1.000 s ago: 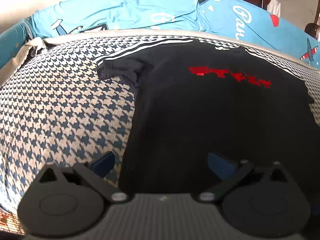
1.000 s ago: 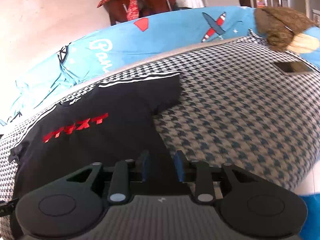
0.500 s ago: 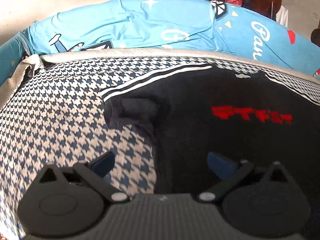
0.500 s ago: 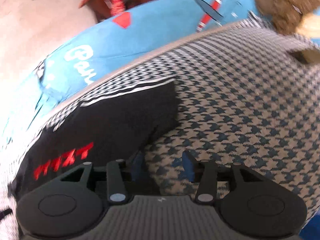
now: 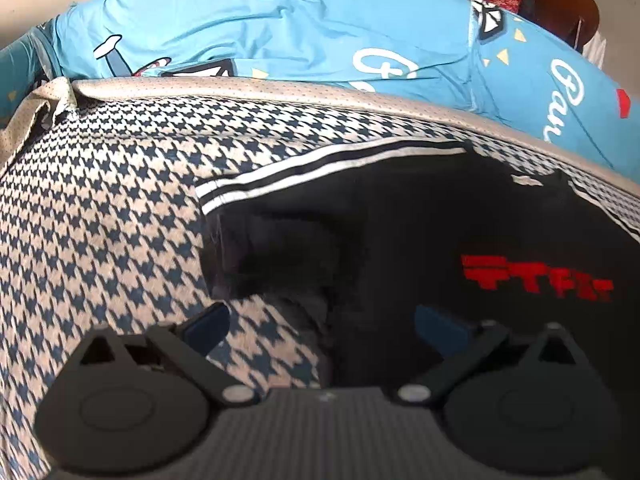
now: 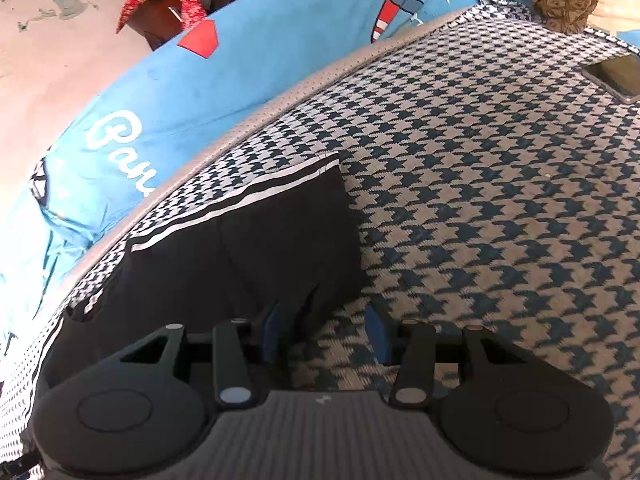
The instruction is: Fold clothes
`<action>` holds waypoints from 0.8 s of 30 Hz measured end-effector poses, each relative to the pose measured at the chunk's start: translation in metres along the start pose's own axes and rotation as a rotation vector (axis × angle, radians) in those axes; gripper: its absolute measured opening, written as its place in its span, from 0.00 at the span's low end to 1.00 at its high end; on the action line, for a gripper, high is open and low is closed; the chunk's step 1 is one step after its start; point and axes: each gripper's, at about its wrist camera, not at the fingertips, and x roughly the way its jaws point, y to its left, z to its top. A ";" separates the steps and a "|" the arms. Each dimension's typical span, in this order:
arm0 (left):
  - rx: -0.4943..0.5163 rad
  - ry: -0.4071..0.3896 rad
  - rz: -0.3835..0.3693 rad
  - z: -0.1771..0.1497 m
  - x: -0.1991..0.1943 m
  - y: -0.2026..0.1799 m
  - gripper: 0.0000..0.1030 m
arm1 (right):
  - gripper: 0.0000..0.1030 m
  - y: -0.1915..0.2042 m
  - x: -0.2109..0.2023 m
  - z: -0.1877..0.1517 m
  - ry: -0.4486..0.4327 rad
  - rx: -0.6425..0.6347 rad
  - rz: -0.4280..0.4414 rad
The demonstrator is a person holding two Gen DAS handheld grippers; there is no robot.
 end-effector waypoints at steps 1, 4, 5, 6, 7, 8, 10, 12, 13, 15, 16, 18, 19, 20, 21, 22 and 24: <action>-0.004 0.002 0.005 0.002 0.003 0.002 1.00 | 0.45 0.001 0.005 0.001 0.000 0.007 -0.007; -0.010 0.012 0.012 0.005 0.010 0.005 1.00 | 0.45 0.004 0.015 0.004 -0.017 0.018 -0.027; -0.009 0.016 0.019 0.006 0.013 0.006 1.00 | 0.45 0.005 0.017 0.006 -0.023 0.014 -0.029; -0.011 0.019 0.025 0.007 0.016 0.007 1.00 | 0.45 0.008 0.019 0.007 -0.029 0.006 -0.028; -0.018 0.022 0.027 0.008 0.017 0.009 1.00 | 0.45 0.010 0.021 0.007 -0.033 -0.004 -0.028; -0.026 0.026 0.026 0.009 0.020 0.010 1.00 | 0.43 0.013 0.024 0.008 -0.038 -0.014 -0.029; -0.044 0.037 0.019 0.011 0.025 0.014 1.00 | 0.21 0.017 0.028 0.008 -0.051 -0.034 -0.056; -0.054 0.046 0.025 0.013 0.030 0.016 1.00 | 0.10 0.019 0.030 0.008 -0.056 -0.055 -0.080; -0.058 0.048 0.027 0.013 0.032 0.017 1.00 | 0.08 0.019 0.031 0.008 -0.060 -0.062 -0.091; -0.058 0.045 0.032 0.015 0.034 0.016 1.00 | 0.06 0.018 0.029 0.010 -0.083 -0.059 -0.112; -0.054 0.043 0.038 0.016 0.036 0.016 1.00 | 0.05 0.016 0.028 0.012 -0.098 -0.057 -0.126; -0.033 0.036 0.067 0.017 0.040 0.015 1.00 | 0.05 0.014 0.025 0.014 -0.129 -0.052 -0.154; -0.024 0.033 0.082 0.018 0.042 0.014 1.00 | 0.05 0.011 0.025 0.016 -0.131 -0.029 -0.158; -0.018 0.030 0.098 0.018 0.043 0.014 1.00 | 0.04 0.009 0.026 0.017 -0.129 -0.016 -0.166; -0.011 0.026 0.114 0.018 0.045 0.014 1.00 | 0.04 0.008 0.026 0.018 -0.127 -0.002 -0.174; -0.008 0.022 0.126 0.018 0.046 0.014 1.00 | 0.04 0.006 0.026 0.019 -0.128 0.012 -0.179; -0.014 0.015 0.151 0.020 0.048 0.017 1.00 | 0.05 0.007 0.026 0.021 -0.115 0.016 -0.178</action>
